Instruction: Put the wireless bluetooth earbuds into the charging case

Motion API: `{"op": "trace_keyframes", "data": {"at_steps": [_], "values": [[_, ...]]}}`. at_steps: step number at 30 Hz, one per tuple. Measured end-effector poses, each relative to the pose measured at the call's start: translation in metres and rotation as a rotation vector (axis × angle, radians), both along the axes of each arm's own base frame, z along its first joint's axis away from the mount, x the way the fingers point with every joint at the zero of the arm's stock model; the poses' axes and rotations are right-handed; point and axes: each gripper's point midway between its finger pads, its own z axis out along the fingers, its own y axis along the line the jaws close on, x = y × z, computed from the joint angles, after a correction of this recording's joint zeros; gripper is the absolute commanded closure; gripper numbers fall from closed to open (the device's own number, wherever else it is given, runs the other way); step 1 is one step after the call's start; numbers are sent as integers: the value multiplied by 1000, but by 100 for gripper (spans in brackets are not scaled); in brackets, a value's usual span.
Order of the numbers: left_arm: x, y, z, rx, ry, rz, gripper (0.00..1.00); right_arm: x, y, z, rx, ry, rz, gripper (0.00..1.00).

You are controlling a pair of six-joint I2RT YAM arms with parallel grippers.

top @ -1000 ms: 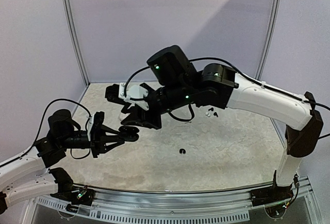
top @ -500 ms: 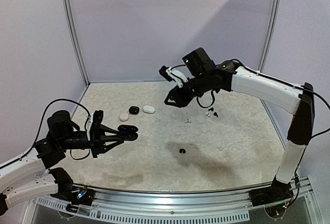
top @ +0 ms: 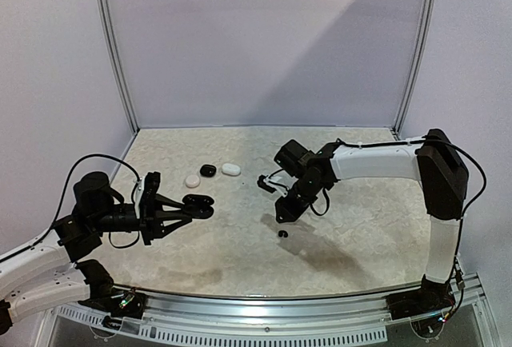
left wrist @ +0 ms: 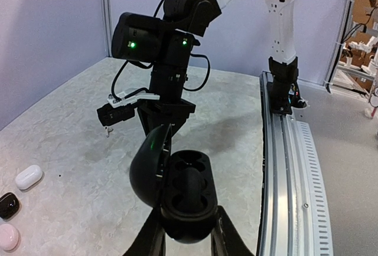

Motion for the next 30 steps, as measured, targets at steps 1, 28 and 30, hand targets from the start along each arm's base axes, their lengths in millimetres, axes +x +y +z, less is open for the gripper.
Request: {"op": "trace_keyframes", "data": {"at_steps": [1, 28, 30], "values": [[0, 0, 0, 0, 1, 0, 100, 0, 0, -2, -1, 1, 0, 79], [0, 1, -5, 11, -8, 1, 100, -15, -12, -32, -17, 83, 47, 78], [0, 1, -6, 12, -8, 1, 100, -17, -11, -33, -10, 93, 55, 76]]}}
